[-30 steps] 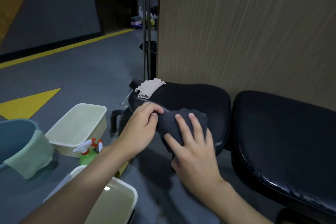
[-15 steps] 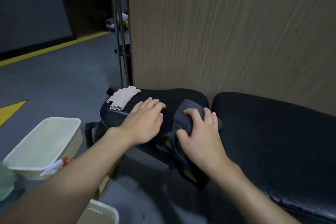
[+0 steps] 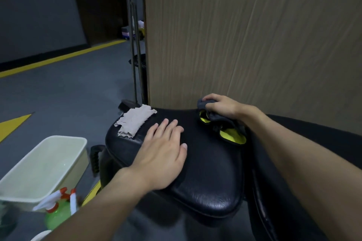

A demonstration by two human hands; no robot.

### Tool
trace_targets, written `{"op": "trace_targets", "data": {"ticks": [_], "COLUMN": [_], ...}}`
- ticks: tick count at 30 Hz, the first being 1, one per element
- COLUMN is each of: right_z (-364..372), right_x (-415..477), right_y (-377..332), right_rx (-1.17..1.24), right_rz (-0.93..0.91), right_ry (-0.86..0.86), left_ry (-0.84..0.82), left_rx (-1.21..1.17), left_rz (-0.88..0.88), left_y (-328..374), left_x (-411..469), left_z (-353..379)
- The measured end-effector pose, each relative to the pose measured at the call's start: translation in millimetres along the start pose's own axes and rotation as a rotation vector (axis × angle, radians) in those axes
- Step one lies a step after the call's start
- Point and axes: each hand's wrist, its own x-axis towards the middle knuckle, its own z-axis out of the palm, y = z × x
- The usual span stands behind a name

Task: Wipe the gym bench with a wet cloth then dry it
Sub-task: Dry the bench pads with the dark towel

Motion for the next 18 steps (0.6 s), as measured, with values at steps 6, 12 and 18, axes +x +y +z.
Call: {"op": "trace_targets", "data": {"ticks": [6,12,18], "right_z": [6,21,28], "right_x": [31,43,49], "right_y": [-43,-83,-93], "right_rx": [-0.073,-0.315,-0.375], "right_rz": [-0.063,-0.059,-0.112], "right_ry": [-0.201,-0.325,-0.242], "left_ry": [0.099,0.215,0.278], "left_rx": [-0.032,0.012,0.050], "left_rz": [0.017,0.019,-0.242], "left_y": [-1,-1,-2], "left_x": [0,-3,-20], "left_z": [1,2,-4]}}
